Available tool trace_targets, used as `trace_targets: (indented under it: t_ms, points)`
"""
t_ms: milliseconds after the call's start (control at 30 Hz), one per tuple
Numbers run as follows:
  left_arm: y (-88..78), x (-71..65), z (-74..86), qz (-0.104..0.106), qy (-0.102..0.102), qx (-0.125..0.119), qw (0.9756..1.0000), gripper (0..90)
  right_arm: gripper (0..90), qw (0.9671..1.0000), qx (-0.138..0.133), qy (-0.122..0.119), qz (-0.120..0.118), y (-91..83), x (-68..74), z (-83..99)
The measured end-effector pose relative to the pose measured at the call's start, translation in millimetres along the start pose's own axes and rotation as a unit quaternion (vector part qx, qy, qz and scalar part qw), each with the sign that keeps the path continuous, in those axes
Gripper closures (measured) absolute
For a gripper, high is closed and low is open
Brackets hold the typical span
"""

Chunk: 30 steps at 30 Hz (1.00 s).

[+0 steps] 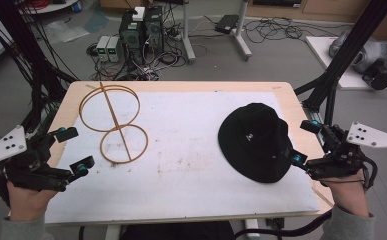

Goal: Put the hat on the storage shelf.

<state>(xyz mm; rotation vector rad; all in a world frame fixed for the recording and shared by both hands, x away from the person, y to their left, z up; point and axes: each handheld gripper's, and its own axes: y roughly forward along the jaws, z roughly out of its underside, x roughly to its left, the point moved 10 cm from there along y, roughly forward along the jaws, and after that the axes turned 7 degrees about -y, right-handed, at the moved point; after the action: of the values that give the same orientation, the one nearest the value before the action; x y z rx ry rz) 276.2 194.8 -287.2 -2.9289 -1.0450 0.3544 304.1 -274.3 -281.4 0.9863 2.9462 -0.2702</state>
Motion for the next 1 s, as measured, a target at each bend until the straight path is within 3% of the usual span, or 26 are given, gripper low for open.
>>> trace_targets:
  t_ms: [533, 767, 833, 1000]
  points:
    - [0.1, 2.4, 2.5, -0.008, -0.004, 0.006, 0.9999, 1.7, 1.2, 1.0, 0.001, -0.005, 0.006, 0.5, -7.7, -2.2]
    - [-2.0, -0.8, -1.8, 0.01, -0.018, -0.005, 0.9998, 1.7, 1.2, 0.9994, 0.021, -0.029, 0.005, 6.4, -23.1, 2.0]
    - [-2.5, -1.1, -1.4, 0.003, -0.012, -0.006, 0.9999, 1.7, 1.2, 0.9988, 0.038, -0.031, 0.001, 12.1, -30.6, 7.1]
    - [-4.6, 0.2, 3.3, -0.004, -0.016, 0.001, 0.9999, 1.8, 1.2, 0.9987, 0.038, -0.031, -0.013, 22.5, -43.4, 7.0]
